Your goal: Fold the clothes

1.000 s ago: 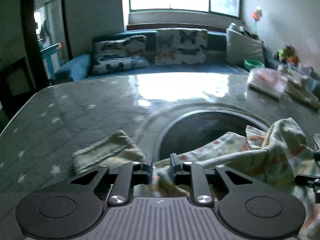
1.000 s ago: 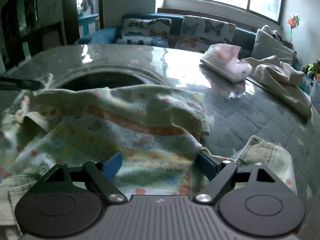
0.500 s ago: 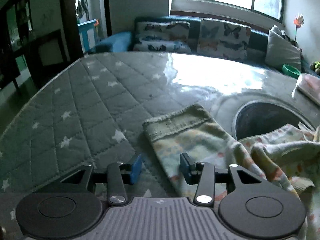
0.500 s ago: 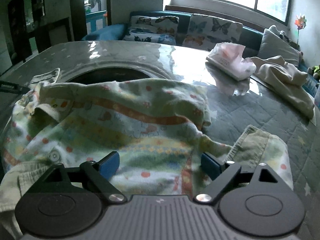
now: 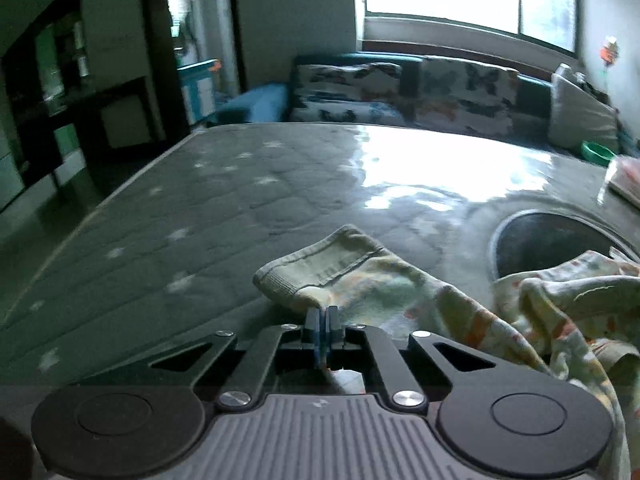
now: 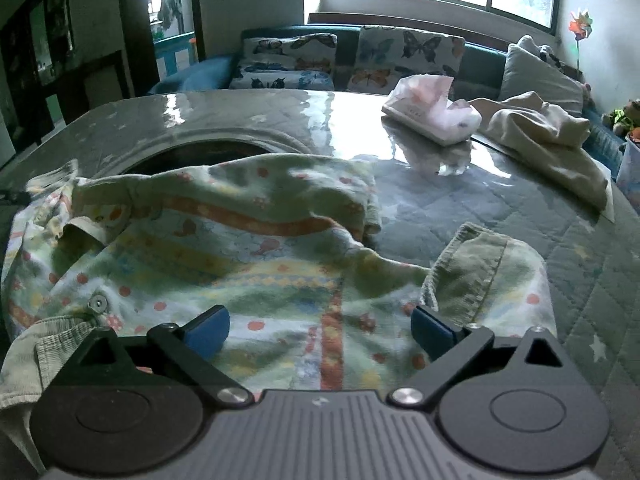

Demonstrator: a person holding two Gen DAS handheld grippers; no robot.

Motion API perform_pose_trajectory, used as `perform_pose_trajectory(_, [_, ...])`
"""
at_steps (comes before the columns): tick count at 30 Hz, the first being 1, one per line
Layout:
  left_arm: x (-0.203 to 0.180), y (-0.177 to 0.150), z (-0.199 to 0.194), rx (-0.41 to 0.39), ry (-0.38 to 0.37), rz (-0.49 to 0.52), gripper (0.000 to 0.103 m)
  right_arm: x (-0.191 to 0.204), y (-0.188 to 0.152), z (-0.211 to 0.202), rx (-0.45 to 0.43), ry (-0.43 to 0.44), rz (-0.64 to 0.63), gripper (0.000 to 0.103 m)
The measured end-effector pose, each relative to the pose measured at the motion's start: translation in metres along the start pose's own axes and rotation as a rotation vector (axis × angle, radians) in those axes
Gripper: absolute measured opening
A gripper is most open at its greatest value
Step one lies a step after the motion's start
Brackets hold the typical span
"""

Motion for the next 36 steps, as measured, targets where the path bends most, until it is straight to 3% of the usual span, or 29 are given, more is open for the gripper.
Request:
perform_pose_trajectory(11, [0.045,-0.033,-0.062,-0.036,0.152,-0.062,0.003,0.009,-0.018,-0.010,-0.008,0.003,-0.047,0.100])
perform_pose_trajectory(23, [0.066,-0.058,-0.071,0.039,0.189,-0.116,0.004,0.001,-0.043,-0.031,0.001,0.022,-0.047,0.103])
perform_pose_trajectory(28, [0.064,-0.058,-0.070,0.065,0.214,-0.099,0.017,-0.020,-0.041,-0.039,0.011,0.020,0.002,0.101])
perform_pose_trajectory(32, [0.064,-0.057,-0.076,0.071,0.216,-0.102,0.021,-0.033,-0.026,-0.039,-0.039,-0.049,0.004,0.091])
perform_pose_trajectory(36, [0.061,-0.053,-0.086,0.057,0.205,-0.114,0.030,-0.044,-0.011,-0.040,-0.092,-0.122,-0.005,0.088])
Point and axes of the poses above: each gripper's, at about its wrist camera, not at the fingertips, and z roughly the way its jaws point, x to its left, y to its top, the point moved 7 cm from there along z, roughly the way its jaws point, and after that the axes turned 15 degrees about -y, right-handed, at the moved point
